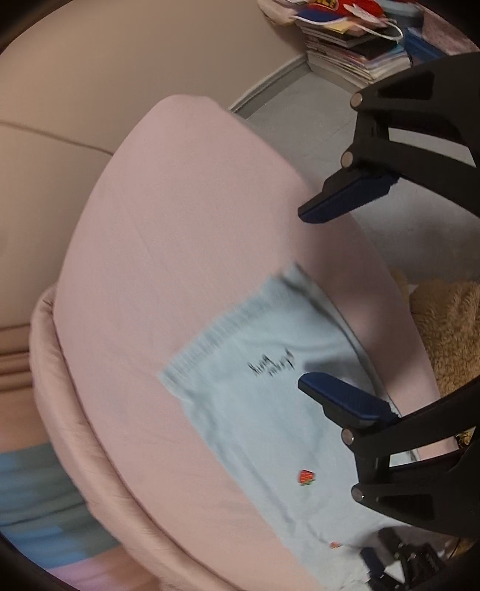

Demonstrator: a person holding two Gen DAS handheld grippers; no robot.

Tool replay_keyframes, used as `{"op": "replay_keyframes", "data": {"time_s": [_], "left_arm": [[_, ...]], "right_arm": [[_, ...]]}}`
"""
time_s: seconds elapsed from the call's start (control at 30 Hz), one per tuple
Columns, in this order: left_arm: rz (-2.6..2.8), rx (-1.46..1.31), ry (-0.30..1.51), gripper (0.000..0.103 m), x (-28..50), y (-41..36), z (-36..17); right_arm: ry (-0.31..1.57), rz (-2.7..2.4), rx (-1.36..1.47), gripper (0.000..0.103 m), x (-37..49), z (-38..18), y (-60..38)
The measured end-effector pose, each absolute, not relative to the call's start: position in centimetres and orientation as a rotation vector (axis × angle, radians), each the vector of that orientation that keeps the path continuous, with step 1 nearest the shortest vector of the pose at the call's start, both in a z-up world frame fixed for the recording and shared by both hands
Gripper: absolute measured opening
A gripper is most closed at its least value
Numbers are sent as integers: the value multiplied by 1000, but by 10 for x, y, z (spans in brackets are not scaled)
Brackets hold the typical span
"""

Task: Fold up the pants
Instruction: 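Grasp the leg hem with the right gripper and lift it toward the waistband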

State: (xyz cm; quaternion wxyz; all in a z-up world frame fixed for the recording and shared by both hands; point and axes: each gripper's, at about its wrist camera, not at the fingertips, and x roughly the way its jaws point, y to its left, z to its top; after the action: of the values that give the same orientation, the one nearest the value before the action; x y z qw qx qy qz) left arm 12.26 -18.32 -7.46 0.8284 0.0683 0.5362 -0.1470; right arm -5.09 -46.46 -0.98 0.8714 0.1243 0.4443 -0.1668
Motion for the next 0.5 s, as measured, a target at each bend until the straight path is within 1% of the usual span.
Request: {"op": "replay_keyframes", "data": {"time_s": [0.17,0.23,0.37,0.43,0.5], "left_arm": [[-324,144,1134,62,120,-178,-75],[-323,150,1128,62,120,-169,-73],[-324,144,1131,62,119,-169,-74],[-328,141,1135,62,120,-169,-74],[-331,141,1134,62,121,-169,-75]], "right_arm": [[898,-331,414,81,-61,-12,-489],[886,-304,467,76,-64,-15,-491],[878,-226,540,74,-58,-24,-486],[872,-196,576,70,-55,-27,-484],[877,-174,614,68,-51,-33,-482]]}}
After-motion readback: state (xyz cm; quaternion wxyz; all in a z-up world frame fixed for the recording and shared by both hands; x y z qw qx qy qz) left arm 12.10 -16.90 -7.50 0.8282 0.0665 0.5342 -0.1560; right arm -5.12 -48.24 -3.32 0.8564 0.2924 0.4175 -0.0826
